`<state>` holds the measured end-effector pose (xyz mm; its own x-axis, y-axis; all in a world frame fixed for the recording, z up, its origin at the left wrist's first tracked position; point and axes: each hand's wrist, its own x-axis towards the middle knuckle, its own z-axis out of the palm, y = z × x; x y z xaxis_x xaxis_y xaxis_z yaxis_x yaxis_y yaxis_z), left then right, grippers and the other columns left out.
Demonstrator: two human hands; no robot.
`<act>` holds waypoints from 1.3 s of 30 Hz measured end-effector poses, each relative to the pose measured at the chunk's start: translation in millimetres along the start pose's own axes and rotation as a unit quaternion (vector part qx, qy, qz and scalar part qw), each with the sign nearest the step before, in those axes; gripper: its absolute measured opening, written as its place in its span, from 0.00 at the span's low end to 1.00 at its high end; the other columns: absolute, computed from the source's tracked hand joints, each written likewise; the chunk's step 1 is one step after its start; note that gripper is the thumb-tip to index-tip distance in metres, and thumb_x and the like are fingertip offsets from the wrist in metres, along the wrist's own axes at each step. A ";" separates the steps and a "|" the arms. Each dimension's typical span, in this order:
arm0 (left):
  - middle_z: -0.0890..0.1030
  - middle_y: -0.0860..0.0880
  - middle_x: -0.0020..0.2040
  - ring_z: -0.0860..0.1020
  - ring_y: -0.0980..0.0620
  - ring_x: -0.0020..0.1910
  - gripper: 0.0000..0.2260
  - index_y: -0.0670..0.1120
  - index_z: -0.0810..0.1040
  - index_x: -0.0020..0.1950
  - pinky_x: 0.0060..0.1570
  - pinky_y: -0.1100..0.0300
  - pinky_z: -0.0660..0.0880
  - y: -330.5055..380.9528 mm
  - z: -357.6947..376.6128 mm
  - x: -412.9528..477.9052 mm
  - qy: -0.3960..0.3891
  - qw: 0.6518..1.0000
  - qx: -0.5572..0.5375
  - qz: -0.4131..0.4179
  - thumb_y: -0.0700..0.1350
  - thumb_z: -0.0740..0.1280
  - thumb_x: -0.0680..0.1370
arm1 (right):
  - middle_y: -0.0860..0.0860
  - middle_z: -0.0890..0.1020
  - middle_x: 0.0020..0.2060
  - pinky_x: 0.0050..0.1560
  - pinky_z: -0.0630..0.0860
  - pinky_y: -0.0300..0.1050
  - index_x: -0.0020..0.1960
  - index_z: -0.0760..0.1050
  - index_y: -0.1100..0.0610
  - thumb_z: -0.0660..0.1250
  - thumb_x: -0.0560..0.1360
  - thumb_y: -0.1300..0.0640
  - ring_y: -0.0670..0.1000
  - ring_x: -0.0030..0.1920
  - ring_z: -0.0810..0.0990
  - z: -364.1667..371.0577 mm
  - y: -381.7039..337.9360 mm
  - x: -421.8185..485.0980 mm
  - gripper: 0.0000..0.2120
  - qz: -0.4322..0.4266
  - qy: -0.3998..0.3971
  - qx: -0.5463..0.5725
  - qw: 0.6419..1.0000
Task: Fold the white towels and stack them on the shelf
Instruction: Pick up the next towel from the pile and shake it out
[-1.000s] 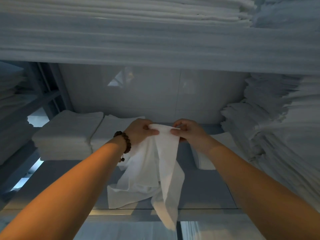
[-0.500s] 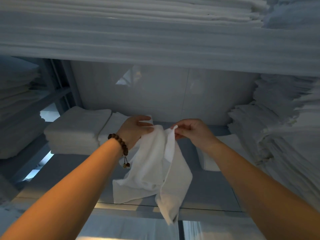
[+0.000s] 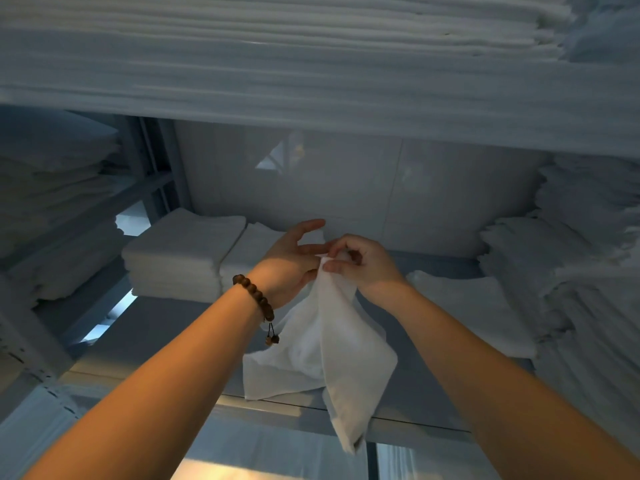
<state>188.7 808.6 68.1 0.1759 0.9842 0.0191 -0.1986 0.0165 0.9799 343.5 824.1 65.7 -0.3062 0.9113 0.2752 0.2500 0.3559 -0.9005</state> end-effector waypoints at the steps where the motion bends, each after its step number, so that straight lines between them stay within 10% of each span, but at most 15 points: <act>1: 0.81 0.41 0.54 0.82 0.46 0.49 0.25 0.52 0.71 0.63 0.53 0.53 0.78 -0.5 -0.4 -1.5 0.018 1.000 0.008 0.007 0.27 0.61 0.74 | 0.46 0.79 0.39 0.49 0.72 0.44 0.40 0.77 0.56 0.73 0.68 0.66 0.50 0.45 0.76 0.9 0.3 0.4 0.08 -0.003 0.008 -0.011 1.000; 7: 0.82 0.37 0.49 0.80 0.38 0.51 0.04 0.48 0.80 0.47 0.57 0.42 0.75 0.0 0.8 -7.9 0.136 0.982 0.126 0.043 0.42 0.66 0.77 | 0.43 0.75 0.32 0.38 0.68 0.38 0.39 0.77 0.57 0.74 0.67 0.65 0.44 0.34 0.70 14.8 -1.3 0.7 0.07 -0.002 0.051 -0.021 0.999; 16: 0.80 0.54 0.39 0.78 0.60 0.39 0.09 0.49 0.80 0.43 0.36 0.74 0.72 13.7 -9.5 -14.1 0.121 0.938 0.315 0.083 0.45 0.77 0.67 | 0.52 0.79 0.39 0.49 0.75 0.45 0.41 0.78 0.60 0.68 0.71 0.68 0.49 0.42 0.77 22.3 -9.4 4.0 0.05 0.009 0.057 -0.011 0.998; 26: 0.80 0.51 0.38 0.79 0.54 0.37 0.09 0.46 0.81 0.47 0.38 0.66 0.76 23.2 -15.6 -22.1 0.119 0.908 0.391 0.087 0.46 0.74 0.70 | 0.51 0.82 0.41 0.47 0.76 0.41 0.46 0.81 0.62 0.69 0.73 0.66 0.49 0.44 0.80 25.4 -17.5 -1.0 0.03 -0.020 0.021 -0.030 0.999; 32: 0.76 0.59 0.36 0.73 0.67 0.35 0.04 0.50 0.80 0.45 0.34 0.77 0.66 41.2 -36.0 -37.4 0.127 0.854 0.476 0.169 0.41 0.70 0.73 | 0.49 0.79 0.41 0.49 0.72 0.41 0.44 0.77 0.54 0.71 0.70 0.64 0.47 0.43 0.76 32.7 -16.7 4.3 0.07 -0.042 -0.048 -0.040 0.997; 39: 0.78 0.51 0.47 0.68 0.58 0.39 0.08 0.44 0.80 0.51 0.40 0.68 0.62 68.1 -73.2 -51.8 0.055 0.720 0.652 0.231 0.38 0.65 0.75 | 0.40 0.77 0.36 0.42 0.69 0.33 0.42 0.77 0.51 0.72 0.70 0.60 0.41 0.40 0.74 65.1 -23.5 11.6 0.06 -0.100 -0.058 -0.115 0.987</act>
<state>95.5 771.6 119.3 0.2894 0.8405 0.4580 0.8757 -0.4257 0.2278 274.3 812.8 68.1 -0.4706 0.7928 0.3872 0.3709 0.5760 -0.7285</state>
